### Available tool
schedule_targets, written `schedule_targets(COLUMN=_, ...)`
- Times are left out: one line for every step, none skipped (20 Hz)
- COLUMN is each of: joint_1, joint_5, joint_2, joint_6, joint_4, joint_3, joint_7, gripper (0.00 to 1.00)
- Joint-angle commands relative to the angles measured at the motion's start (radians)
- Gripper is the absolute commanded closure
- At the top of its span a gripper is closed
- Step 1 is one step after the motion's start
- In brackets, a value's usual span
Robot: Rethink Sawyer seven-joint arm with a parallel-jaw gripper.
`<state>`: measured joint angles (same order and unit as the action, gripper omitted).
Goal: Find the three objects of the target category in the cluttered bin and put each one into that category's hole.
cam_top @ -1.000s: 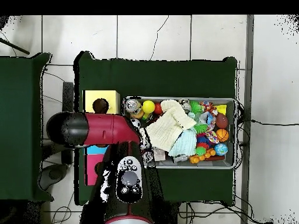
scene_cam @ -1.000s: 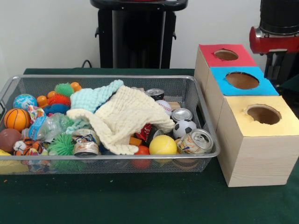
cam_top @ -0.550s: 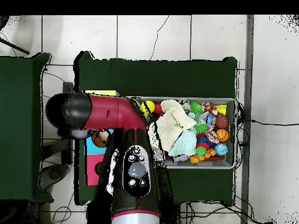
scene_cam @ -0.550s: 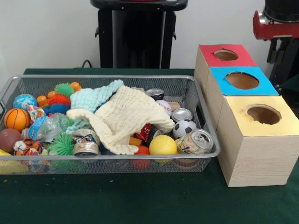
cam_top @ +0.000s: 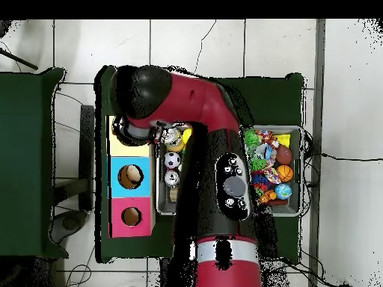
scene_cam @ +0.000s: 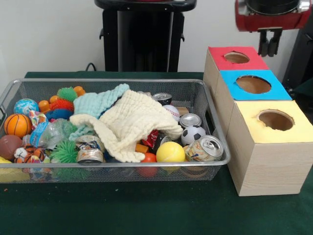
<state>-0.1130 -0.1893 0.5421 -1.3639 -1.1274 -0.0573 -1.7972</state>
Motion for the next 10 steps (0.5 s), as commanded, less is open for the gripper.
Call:
schedule_targets(joint_1=-0.078, joint_5=0.067, joint_2=-0.132, joint_6=-0.206, joint_4=0.225, joint_3=-0.124, joint_7=0.077, gripper=1.00)
schedule_targets(joint_1=-0.081, joint_5=0.073, joint_2=-0.129, joint_6=-0.192, joint_4=0.217, joint_3=-0.123, joint_7=0.090, gripper=1.00)
schedule_targets(joint_1=-0.084, joint_5=0.080, joint_2=-0.126, joint_6=-0.178, joint_4=0.210, joint_3=-0.122, joint_7=0.104, gripper=1.00)
schedule_targets(joint_1=-0.083, joint_5=0.087, joint_2=-0.123, joint_6=-0.163, joint_4=0.203, joint_3=-0.123, joint_7=0.120, gripper=1.00)
schedule_targets(joint_1=-0.080, joint_5=0.092, joint_2=-0.115, joint_6=-0.143, joint_4=0.191, joint_3=-0.122, joint_7=0.127, gripper=1.00)
schedule_targets(joint_1=-0.077, joint_5=0.097, joint_2=-0.107, joint_6=-0.124, joint_4=0.178, joint_3=-0.121, joint_7=0.135, gripper=1.00)
schedule_targets(joint_1=-0.074, joint_5=0.096, joint_2=-0.090, joint_6=-0.105, joint_4=0.154, joint_3=-0.116, joint_7=0.130, gripper=1.00)
schedule_targets(joint_1=-0.073, joint_5=0.097, joint_2=-0.076, joint_6=-0.092, joint_4=0.137, joint_3=-0.115, joint_7=0.130, gripper=1.00)
schedule_targets(joint_1=-0.073, joint_5=0.096, joint_2=-0.060, joint_6=-0.090, joint_4=0.122, joint_3=-0.114, joint_7=0.129, gripper=1.00)
schedule_targets(joint_1=-0.073, joint_5=0.093, joint_2=-0.041, joint_6=-0.086, joint_4=0.101, joint_3=-0.114, joint_7=0.125, gripper=1.00)
